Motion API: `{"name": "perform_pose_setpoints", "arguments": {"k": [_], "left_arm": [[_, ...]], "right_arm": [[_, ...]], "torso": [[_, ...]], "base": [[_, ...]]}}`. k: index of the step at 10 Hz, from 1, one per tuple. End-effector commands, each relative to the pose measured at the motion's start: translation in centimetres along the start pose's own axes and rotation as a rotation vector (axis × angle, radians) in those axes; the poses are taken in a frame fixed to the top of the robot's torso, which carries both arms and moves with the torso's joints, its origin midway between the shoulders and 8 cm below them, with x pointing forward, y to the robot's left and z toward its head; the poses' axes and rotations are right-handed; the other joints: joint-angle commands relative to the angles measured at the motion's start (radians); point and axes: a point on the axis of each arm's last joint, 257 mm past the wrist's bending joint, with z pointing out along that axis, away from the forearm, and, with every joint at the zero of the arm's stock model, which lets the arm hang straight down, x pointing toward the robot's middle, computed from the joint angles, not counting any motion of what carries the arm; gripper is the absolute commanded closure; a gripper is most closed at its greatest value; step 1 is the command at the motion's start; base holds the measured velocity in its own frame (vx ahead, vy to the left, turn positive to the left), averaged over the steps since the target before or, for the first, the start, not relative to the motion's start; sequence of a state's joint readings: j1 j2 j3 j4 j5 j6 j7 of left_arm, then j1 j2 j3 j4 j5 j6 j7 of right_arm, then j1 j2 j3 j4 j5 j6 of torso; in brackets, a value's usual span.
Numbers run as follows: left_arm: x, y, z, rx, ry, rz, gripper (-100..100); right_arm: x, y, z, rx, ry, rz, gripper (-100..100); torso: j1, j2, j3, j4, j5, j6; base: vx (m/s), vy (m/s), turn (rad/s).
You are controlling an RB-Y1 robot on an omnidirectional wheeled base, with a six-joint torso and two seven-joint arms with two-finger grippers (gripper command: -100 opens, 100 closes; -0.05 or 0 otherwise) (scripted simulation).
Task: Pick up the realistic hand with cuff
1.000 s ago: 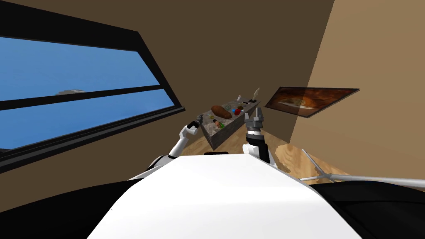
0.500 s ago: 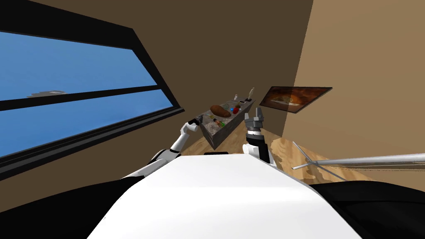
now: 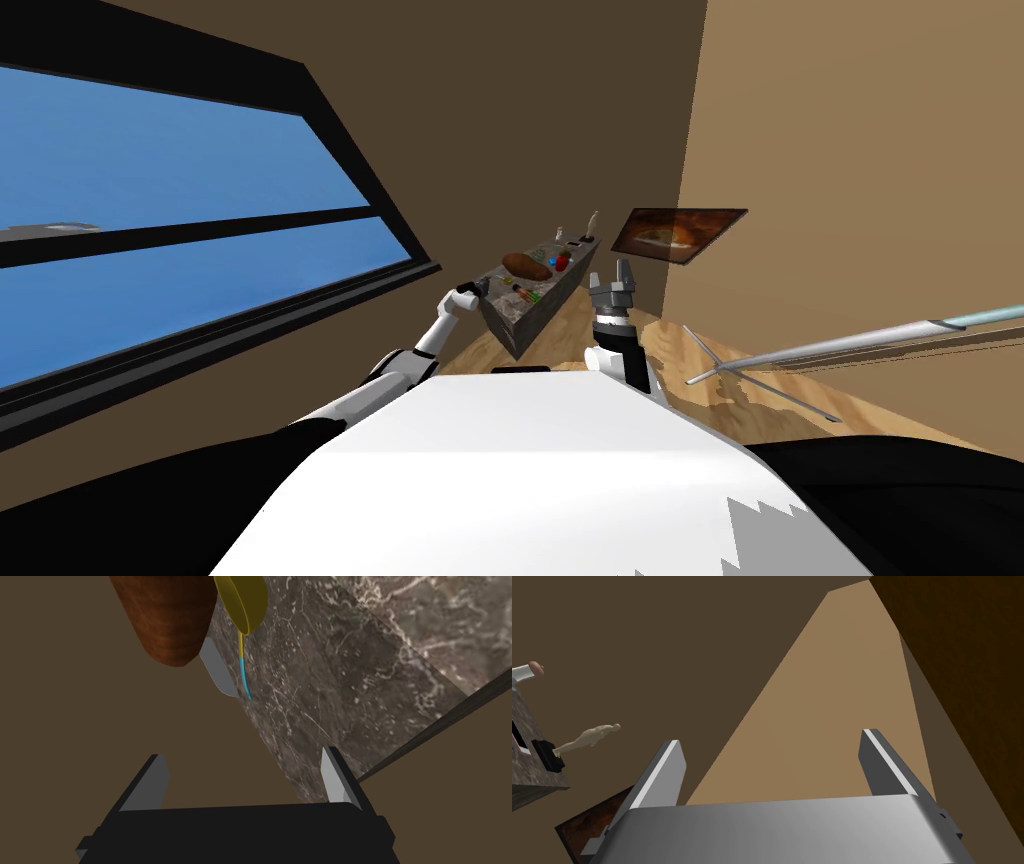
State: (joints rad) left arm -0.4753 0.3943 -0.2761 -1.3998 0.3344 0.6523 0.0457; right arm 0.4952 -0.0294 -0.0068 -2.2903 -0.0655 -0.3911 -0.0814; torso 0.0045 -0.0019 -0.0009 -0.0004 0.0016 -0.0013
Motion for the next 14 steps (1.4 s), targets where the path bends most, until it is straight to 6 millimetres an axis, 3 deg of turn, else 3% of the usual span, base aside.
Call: {"name": "perform_pose_setpoints", "arguments": {"k": [1, 14], "left_arm": [[-0.2, 0.1, 0.7, -0.046, 0.001, -0.007, -100], [-0.2, 1.6, 3.2, -0.295, 0.02, -0.081, -100]], "right_arm": [[0.0, 0.0, 0.0, 0.0, 0.0, 0.0, 0], [0.0, 0.0, 0.0, 0.0, 0.0, 0.0, 0]], "torso": [[0.0, 0.0, 0.0, 0.0, 0.0, 0.0], [-0.004, -0.002, -0.001, 0.0, -0.001, 0.001]], "base": [[-0.033, 0.072, -0.213], [-0.03, 0.049, -0.178]]}}
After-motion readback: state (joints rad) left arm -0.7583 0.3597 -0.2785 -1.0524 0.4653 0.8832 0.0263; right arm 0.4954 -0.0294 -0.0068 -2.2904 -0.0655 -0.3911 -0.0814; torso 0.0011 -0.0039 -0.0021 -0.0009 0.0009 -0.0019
